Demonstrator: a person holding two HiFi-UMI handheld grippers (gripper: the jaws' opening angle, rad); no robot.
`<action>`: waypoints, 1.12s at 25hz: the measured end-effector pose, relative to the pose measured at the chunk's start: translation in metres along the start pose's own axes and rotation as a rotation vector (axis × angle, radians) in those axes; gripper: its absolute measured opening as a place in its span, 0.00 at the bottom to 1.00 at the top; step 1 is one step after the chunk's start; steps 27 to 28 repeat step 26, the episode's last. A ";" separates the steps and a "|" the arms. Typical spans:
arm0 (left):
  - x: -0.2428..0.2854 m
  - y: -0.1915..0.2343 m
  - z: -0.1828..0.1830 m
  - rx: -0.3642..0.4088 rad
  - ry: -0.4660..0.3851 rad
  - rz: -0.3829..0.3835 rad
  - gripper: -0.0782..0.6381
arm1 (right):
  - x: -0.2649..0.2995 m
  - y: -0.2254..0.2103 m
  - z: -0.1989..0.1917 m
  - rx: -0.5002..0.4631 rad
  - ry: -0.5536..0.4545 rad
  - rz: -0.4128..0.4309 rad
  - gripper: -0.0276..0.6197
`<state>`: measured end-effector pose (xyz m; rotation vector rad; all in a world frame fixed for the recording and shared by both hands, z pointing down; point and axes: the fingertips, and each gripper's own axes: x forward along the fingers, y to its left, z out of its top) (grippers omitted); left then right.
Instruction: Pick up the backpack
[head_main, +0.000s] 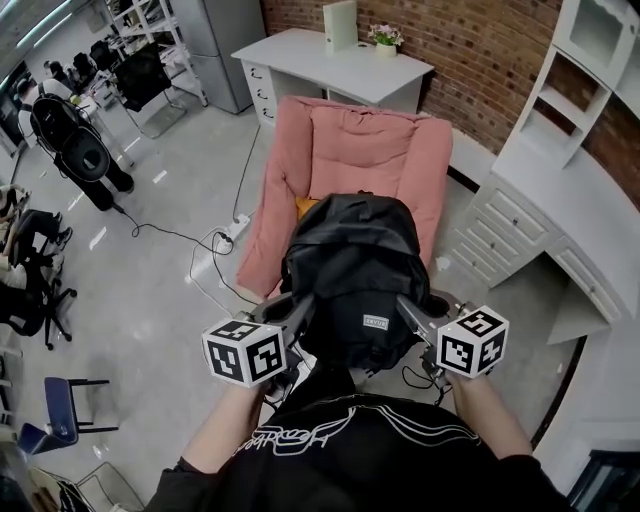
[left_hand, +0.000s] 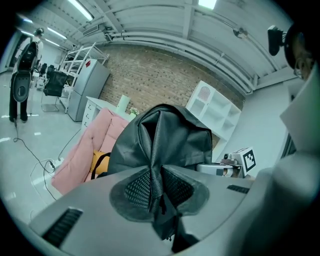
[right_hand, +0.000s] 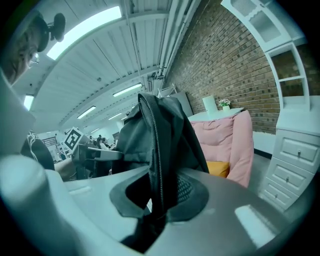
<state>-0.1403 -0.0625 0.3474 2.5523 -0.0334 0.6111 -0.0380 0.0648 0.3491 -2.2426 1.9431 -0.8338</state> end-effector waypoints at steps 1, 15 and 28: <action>-0.002 -0.003 0.000 -0.002 0.000 -0.003 0.19 | -0.003 0.001 0.000 0.001 -0.005 -0.004 0.12; -0.005 -0.013 -0.006 0.002 0.024 -0.025 0.19 | -0.018 0.006 -0.005 0.011 -0.024 -0.045 0.12; -0.016 -0.024 -0.005 0.018 0.022 -0.014 0.19 | -0.028 0.015 -0.004 -0.010 -0.028 -0.037 0.12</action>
